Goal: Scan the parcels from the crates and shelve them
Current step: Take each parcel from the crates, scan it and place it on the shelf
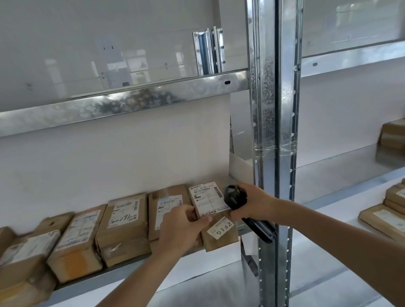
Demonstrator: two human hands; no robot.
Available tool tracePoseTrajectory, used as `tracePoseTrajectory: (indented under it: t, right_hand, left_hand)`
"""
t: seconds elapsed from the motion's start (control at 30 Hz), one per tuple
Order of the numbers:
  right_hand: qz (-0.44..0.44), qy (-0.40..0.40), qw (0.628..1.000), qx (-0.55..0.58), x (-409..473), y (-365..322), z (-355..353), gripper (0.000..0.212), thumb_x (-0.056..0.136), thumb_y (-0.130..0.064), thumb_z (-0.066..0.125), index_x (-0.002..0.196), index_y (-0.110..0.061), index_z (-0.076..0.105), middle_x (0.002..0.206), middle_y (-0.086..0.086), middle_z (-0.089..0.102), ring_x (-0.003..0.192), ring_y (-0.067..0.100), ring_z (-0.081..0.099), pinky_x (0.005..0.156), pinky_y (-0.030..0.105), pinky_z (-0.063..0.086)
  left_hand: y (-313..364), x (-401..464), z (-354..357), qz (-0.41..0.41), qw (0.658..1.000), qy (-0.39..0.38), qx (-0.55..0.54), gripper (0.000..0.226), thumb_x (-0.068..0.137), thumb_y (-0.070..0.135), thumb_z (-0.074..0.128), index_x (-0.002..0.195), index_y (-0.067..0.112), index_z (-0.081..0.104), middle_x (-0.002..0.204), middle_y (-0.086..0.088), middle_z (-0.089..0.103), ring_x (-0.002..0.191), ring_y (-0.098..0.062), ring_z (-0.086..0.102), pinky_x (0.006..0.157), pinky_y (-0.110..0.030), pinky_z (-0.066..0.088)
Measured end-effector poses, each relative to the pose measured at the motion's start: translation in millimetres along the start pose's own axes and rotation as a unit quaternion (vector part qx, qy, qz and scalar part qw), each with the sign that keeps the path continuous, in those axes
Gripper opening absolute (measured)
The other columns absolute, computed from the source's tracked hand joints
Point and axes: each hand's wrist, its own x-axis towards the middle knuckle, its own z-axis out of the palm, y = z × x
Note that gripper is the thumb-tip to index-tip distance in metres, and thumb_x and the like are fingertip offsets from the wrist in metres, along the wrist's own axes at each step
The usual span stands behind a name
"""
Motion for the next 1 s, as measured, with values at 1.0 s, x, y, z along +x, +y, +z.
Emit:
tracePoseTrajectory:
  t: [1.0]
  right_hand:
    - [0.098, 0.118, 0.988, 0.001, 38, 10, 16, 0.057, 0.076, -0.016, 0.085, 0.122, -0.025, 0.052, 0.098, -0.003, 0.066, 0.087, 0.012, 0.064, 0.067, 0.024, 0.052]
  left_hand:
    - [17, 25, -17, -0.002, 0.999, -0.003, 0.048, 0.026, 0.089, 0.037, 0.076, 0.099, 0.028, 0.055, 0.081, 0.023, 0.050, 0.043, -0.014, 0.067, 0.048, -0.025, 0.056]
